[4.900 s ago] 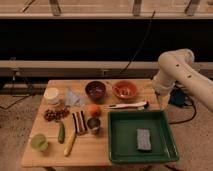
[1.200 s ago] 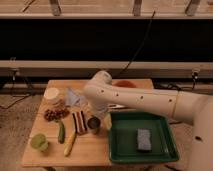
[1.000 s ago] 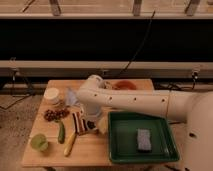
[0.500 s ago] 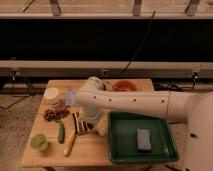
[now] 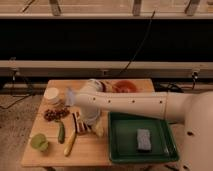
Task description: Place banana in paper cup
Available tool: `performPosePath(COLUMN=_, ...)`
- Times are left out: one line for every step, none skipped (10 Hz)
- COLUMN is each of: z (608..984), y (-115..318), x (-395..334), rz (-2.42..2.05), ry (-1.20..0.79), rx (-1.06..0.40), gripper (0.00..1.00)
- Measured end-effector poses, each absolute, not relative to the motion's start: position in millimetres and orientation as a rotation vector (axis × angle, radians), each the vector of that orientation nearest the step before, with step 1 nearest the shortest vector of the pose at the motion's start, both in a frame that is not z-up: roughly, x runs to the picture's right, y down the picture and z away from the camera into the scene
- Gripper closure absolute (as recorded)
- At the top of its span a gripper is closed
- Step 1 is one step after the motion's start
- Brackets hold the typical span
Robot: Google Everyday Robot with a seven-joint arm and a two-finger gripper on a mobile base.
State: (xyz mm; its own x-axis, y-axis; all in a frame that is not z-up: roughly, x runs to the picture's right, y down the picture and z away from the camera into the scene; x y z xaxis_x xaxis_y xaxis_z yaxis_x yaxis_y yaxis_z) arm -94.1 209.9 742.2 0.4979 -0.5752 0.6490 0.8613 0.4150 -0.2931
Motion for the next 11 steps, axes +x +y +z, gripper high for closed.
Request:
performPosePath(z=747, y=215, x=-113, rz=-0.958, ry=-0.513, rx=-0.659, gripper=0.20)
performPosePath(z=751, y=218, x=-127, rz=-0.964, ry=-0.528, rx=-0.659, gripper=0.20)
performPosePath(z=754, y=222, x=-137, rz=-0.972, ry=-0.540, rx=-0.661, gripper=0.20)
performPosePath(z=757, y=226, x=-144, rz=-0.979, ry=-0.550, rx=-0.665, gripper=0.20)
performPosePath(z=760, y=232, x=-150, rz=-0.988, ry=-0.559, rx=-0.673, gripper=0.20)
performPosePath(z=763, y=235, x=-152, rz=-0.992, ry=-0.563, rx=-0.678, gripper=0.20)
performPosePath(z=767, y=241, x=-153, rz=-0.991, ry=-0.566, rx=-0.690, gripper=0.20)
performPosePath(z=771, y=244, x=-153, rz=-0.988, ry=-0.568, rx=-0.701, gripper=0.20)
performPosePath(z=775, y=249, x=-156, rz=-0.987, ry=-0.573, rx=-0.710, gripper=0.20)
performPosePath(z=777, y=252, x=-158, rz=-0.987, ry=-0.576, rx=-0.718, gripper=0.20)
performPosePath(z=781, y=255, x=-162, rz=-0.987, ry=-0.581, rx=-0.728, gripper=0.20)
